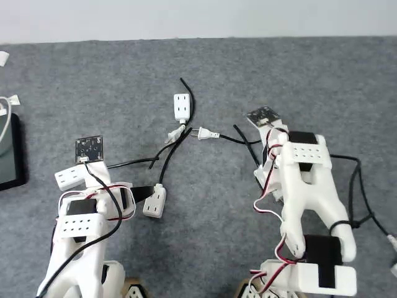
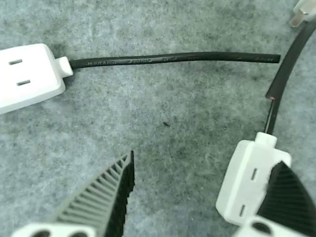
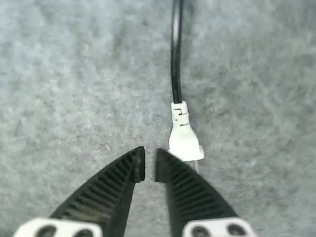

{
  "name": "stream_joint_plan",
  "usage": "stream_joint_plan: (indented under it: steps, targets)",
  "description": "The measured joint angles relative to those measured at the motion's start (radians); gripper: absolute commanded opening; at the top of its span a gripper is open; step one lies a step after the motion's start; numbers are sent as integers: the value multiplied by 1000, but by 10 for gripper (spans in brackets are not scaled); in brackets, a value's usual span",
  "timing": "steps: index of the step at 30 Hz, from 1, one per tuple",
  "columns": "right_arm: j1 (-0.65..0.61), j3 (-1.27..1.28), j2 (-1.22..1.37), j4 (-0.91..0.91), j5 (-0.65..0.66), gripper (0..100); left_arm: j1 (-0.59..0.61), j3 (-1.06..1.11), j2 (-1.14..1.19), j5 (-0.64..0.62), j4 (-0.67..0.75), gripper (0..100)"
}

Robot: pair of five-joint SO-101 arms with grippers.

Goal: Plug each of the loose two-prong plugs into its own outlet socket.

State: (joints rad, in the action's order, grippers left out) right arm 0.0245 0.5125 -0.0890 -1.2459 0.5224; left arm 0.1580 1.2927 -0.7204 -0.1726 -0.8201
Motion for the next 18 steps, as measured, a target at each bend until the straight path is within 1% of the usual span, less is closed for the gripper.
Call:
stream_joint_plan:
  steps: [3,6,10,18]
  targets:
    - [9,-11,0,18,46,132,0,0,0,0,0,382]
    - [35,-9,5,95,84,132,0,0,0,0,0,382]
    - [37,5,69,158,97,130,0,0,0,0,0,382]
    - [37,-3,215,181,97,129,0,0,0,0,0,382]
